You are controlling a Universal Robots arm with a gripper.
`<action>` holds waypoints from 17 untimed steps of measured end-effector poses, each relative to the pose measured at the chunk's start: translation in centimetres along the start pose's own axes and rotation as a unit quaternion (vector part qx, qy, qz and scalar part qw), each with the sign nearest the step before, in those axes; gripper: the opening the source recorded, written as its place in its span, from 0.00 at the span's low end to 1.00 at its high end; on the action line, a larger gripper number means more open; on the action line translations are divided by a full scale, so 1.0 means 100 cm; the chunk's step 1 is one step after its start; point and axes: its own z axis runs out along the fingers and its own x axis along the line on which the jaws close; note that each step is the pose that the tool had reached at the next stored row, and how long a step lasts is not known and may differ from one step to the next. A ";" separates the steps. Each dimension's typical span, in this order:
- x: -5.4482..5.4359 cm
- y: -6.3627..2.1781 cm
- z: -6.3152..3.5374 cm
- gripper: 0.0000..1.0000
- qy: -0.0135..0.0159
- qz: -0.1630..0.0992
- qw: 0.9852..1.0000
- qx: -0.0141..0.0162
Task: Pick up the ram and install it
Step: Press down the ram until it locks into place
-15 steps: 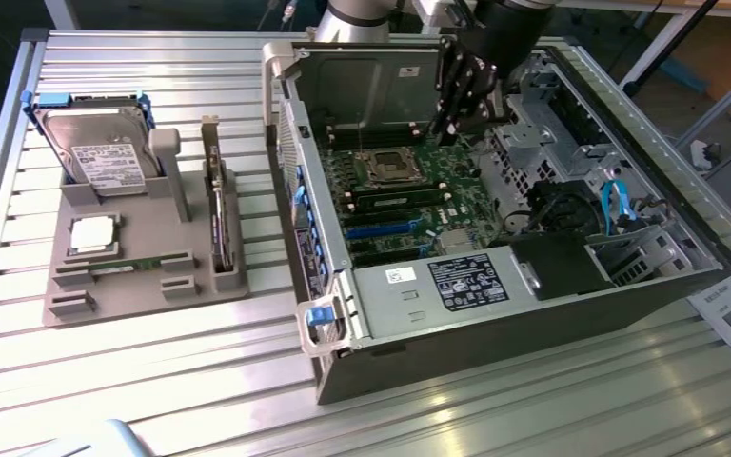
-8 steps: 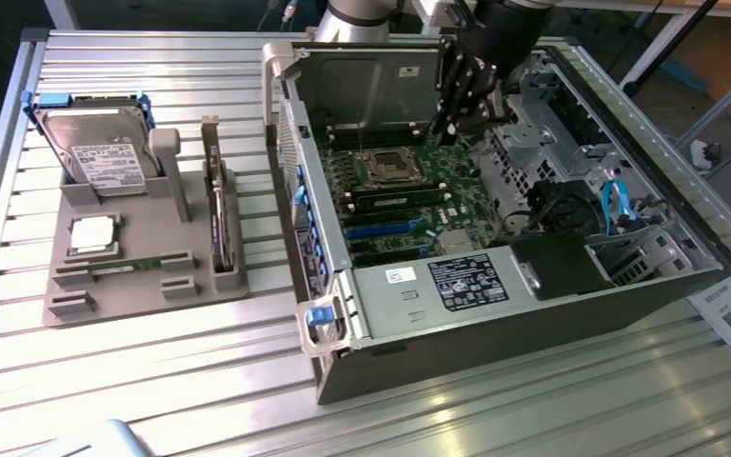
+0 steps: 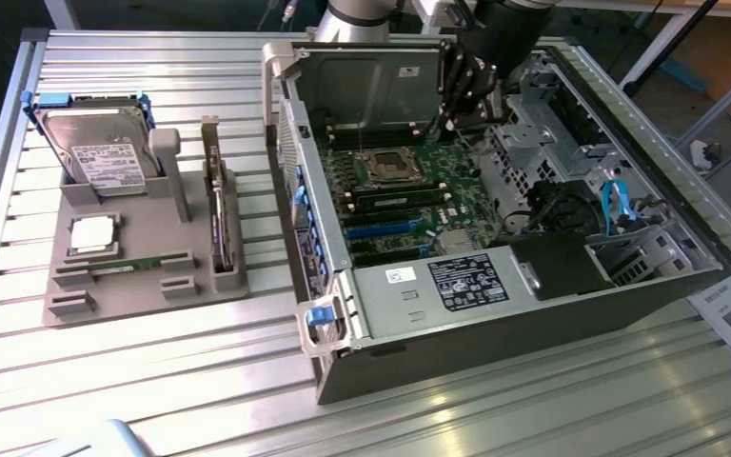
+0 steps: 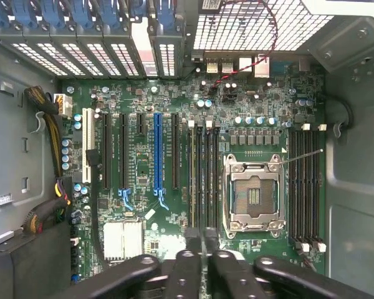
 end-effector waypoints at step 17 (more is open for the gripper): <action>0.001 -0.0307 -0.0016 0.10 0.000 0.000 1.000 -0.001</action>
